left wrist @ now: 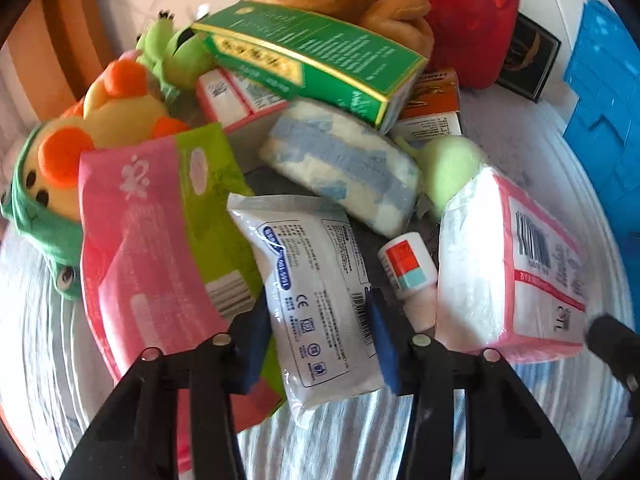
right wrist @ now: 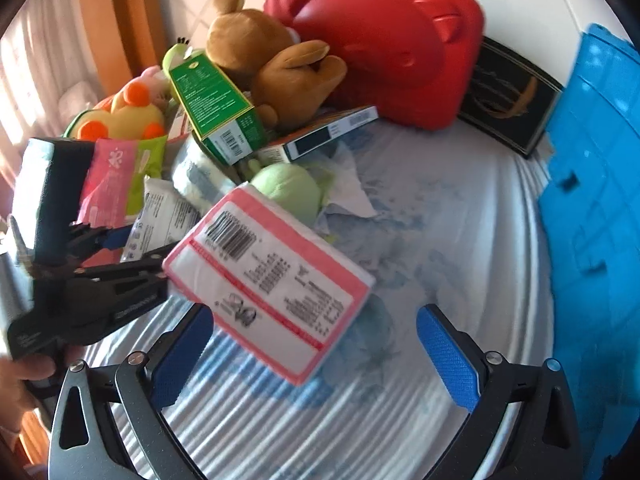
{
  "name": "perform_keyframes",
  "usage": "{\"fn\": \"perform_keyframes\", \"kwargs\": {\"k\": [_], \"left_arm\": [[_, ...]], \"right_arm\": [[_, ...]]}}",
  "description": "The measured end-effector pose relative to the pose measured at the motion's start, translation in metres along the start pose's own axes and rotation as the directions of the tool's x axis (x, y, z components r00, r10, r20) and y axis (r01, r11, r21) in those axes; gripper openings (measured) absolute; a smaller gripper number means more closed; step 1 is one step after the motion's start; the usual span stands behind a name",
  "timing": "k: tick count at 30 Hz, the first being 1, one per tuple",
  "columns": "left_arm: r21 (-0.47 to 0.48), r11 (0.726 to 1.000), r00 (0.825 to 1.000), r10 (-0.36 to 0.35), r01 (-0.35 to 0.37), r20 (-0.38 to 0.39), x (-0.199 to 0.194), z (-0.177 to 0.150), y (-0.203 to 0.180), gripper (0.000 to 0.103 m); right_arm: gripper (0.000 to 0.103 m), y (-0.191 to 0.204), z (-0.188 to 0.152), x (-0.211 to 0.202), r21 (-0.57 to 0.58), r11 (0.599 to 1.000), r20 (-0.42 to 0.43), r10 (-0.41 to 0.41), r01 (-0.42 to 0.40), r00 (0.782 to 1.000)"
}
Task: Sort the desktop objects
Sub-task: 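Grasp the white gauze pack with the left tool while the right tool grasps the pink tissue pack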
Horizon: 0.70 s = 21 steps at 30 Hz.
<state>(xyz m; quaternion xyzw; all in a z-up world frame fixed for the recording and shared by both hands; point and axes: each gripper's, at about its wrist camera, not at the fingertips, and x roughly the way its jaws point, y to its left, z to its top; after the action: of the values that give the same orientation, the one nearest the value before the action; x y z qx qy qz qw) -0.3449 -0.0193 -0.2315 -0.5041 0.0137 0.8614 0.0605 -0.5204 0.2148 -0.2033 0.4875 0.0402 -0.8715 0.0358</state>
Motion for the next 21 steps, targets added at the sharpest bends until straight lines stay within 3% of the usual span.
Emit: {"fn": "perform_keyframes", "kwargs": {"k": [5, 10, 13, 16, 19, 21], "left_arm": [[-0.025, 1.000, 1.000, 0.001, -0.001, -0.008, -0.012, -0.011, 0.014, 0.041], [-0.050, 0.999, 1.000, -0.006, 0.005, -0.026, -0.016, -0.020, 0.023, 0.040], [-0.057, 0.998, 0.999, 0.024, -0.026, -0.025, -0.022, -0.035, 0.023, 0.040], [-0.068, 0.996, 0.998, 0.051, -0.053, -0.033, -0.028, -0.039, 0.020, 0.040], [-0.091, 0.993, 0.997, 0.070, -0.073, -0.040, -0.035, -0.047, 0.021, 0.039], [-0.099, 0.991, 0.996, 0.081, -0.084, -0.036, -0.043, -0.054, 0.021, 0.038]], "right_arm": [[0.103, -0.019, 0.019, 0.012, 0.056, 0.998, 0.002, 0.032, -0.032, 0.999], [0.103, -0.040, 0.032, 0.031, 0.115, 0.981, -0.017, 0.162, -0.159, 0.987], [0.092, -0.034, 0.026, 0.046, 0.115, 0.961, -0.082, 0.260, -0.250, 0.962], [0.092, -0.014, 0.010, 0.039, 0.054, 0.957, -0.106, 0.288, -0.284, 0.952], [0.092, 0.010, -0.010, 0.026, 0.002, 0.917, -0.159, 0.393, -0.398, 0.906], [0.097, 0.024, -0.018, 0.020, -0.062, 0.919, -0.175, 0.375, -0.390, 0.910]]}}
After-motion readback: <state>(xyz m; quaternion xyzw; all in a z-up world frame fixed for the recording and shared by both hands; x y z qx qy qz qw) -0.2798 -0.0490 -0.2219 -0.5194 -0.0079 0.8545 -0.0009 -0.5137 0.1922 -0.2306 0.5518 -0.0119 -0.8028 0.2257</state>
